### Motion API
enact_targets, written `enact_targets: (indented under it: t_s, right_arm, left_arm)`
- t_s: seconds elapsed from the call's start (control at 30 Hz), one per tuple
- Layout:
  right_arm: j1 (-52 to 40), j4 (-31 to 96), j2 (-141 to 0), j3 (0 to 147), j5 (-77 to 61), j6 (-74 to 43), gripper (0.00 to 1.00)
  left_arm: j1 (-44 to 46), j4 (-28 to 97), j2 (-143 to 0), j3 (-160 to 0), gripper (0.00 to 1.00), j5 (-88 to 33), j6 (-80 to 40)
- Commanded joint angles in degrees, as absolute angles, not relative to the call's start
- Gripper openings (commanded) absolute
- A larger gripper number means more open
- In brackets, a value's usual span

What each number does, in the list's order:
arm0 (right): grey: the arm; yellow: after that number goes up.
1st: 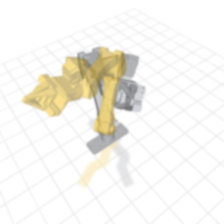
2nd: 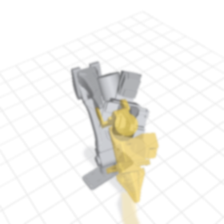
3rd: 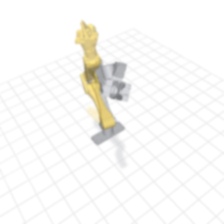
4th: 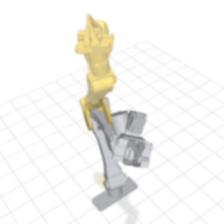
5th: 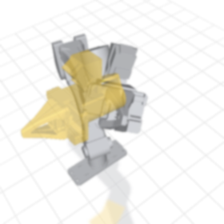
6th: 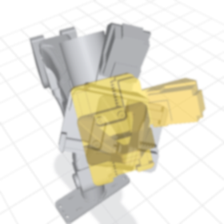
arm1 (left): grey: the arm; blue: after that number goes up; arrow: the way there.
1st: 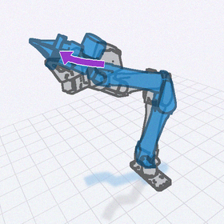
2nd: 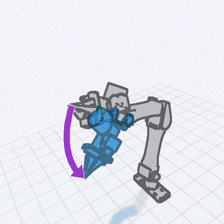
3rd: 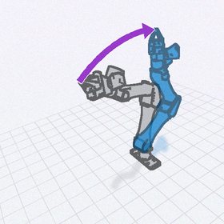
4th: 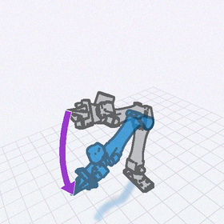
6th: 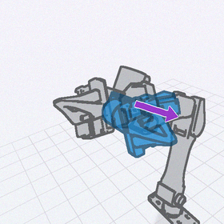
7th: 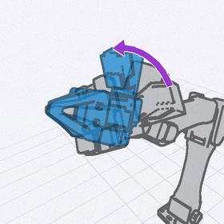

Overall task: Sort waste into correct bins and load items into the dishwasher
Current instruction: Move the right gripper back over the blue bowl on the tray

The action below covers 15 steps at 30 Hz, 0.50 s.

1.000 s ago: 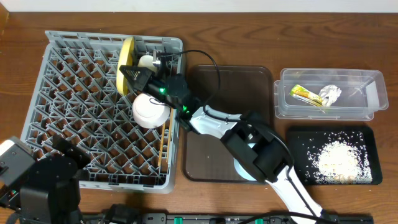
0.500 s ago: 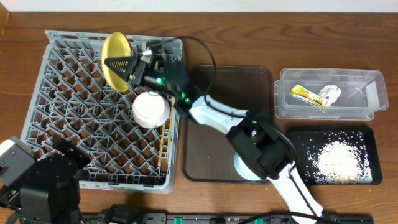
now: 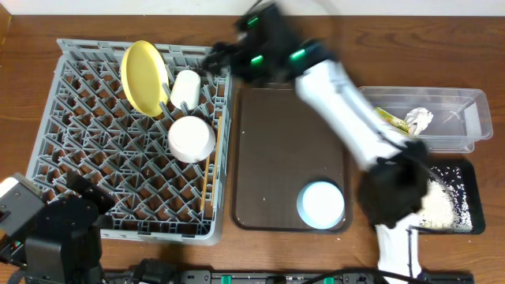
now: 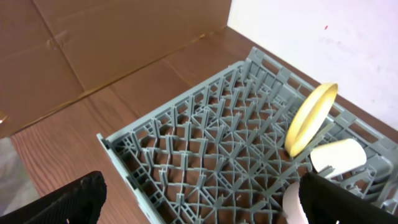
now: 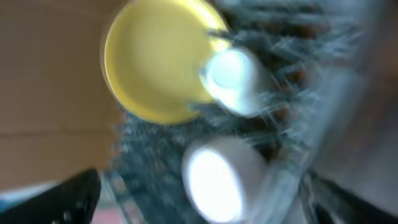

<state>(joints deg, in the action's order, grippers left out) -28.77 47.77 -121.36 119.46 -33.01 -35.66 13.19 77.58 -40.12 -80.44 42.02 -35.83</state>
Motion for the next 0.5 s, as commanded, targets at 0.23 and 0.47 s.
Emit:
enact_targets:
  t_s: [0.23, 0.47]
  right_arm:
    - [-20.73, 92.71, -114.89, 117.3, -5.19, -7.75, 0.99]
    - [-20.97, 93.03, -114.89, 102.96, 2.33, -10.68, 0.88]
  left_arm:
    - [13.32, 77.58, -40.29, -80.93, 1.0, 42.92, -35.68]
    - [13.32, 77.58, -40.29, -80.93, 1.0, 42.89, -35.68]
